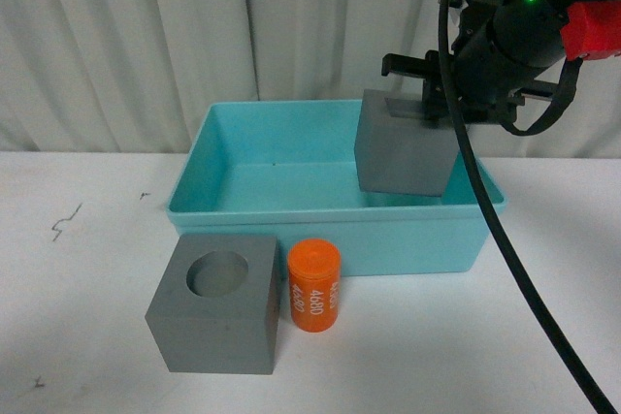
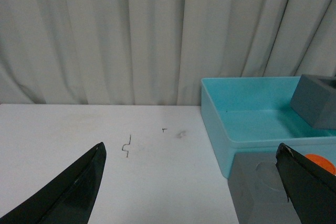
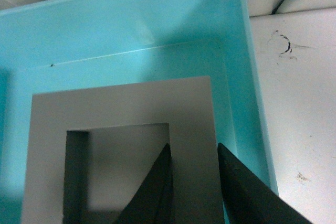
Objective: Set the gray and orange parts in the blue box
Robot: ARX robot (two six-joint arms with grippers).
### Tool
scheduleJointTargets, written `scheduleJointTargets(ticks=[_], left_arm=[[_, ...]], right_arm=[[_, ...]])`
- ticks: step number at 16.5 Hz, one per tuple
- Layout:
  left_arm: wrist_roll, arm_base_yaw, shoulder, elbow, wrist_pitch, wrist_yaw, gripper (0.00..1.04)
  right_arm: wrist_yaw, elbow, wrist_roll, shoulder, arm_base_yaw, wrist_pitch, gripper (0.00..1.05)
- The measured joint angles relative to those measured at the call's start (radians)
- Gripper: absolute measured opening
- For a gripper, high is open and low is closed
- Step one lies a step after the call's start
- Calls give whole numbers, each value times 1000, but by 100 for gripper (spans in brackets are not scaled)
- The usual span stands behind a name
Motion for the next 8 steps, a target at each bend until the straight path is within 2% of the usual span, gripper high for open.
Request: scheduleJointTargets(ticks=[4,7,8], left_arm=[[0,0,0,0,0,0,98],[0,0,0,0,0,0,98],[0,0,0,0,0,0,98]], right_arm=[[29,16,15,2,5,-1,64],[42,-41,53,-42,3,81,97],[45,-80,55,-87,0,133,99]])
